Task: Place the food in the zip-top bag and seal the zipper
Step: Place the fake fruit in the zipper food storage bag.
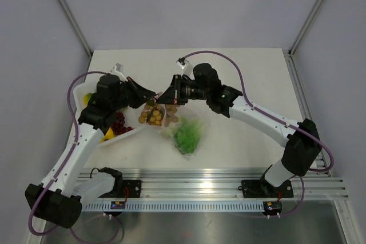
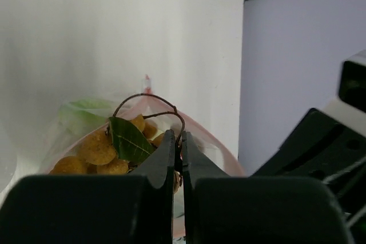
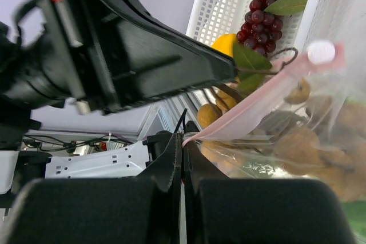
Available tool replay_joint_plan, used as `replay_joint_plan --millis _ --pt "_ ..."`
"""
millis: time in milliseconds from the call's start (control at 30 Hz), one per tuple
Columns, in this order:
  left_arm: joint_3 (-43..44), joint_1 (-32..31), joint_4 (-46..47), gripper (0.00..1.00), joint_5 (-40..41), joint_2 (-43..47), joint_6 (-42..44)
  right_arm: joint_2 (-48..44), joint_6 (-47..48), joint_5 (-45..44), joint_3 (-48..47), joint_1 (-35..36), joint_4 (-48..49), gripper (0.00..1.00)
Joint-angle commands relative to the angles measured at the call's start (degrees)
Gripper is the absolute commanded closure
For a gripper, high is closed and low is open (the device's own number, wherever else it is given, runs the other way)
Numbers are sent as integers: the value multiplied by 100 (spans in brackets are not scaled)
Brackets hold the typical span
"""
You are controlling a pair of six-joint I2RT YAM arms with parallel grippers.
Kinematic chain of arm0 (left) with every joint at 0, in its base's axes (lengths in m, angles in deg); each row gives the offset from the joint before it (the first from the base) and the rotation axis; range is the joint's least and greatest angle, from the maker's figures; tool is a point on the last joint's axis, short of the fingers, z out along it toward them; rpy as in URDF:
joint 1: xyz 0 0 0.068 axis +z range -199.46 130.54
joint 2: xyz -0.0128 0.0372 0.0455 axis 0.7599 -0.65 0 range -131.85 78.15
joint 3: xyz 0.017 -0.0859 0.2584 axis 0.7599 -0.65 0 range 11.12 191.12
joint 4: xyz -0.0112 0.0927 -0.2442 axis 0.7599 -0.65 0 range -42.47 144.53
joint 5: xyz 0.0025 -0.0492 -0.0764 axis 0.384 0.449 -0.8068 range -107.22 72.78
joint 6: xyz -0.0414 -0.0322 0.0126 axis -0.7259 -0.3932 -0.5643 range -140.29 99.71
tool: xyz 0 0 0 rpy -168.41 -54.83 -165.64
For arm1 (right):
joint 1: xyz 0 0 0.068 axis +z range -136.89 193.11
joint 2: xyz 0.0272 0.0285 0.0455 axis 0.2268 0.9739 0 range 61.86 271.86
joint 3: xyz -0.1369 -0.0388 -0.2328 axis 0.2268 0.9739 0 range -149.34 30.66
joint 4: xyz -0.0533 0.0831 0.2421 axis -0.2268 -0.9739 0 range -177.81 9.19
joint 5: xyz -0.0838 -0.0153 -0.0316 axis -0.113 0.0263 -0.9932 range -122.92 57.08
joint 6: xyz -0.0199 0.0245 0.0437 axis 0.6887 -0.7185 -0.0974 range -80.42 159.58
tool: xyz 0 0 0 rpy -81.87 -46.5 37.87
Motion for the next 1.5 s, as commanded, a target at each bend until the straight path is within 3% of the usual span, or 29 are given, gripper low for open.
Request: replay_joint_plan --millis 0,467,767,967,1167,1233,1333,1467 --pt "-408 -74 466 100 303 223 118 -203 -150 61 -181 109 623 100" --pt "-348 -170 870 100 628 619 56 -257 -668 263 -58 118 1379 100" --pt "-962 -565 1152 100 531 425 196 -300 -634 246 -84 109 1353 100" --pt "-858 -953 818 100 1611 557 583 -397 -765 351 21 118 1502 100" --pt "-779 -953 1231 100 1166 355 662 -564 -721 220 241 118 1371 100" --pt "-612 -953 1083 78 989 276 794 -616 -678 141 311 118 1318 100" --pt "-166 -953 531 54 927 214 1215 -801 -572 -26 548 109 1152 100" --pt "328 -953 -104 44 752 179 1874 -1108 -519 -264 1049 109 1037 100"
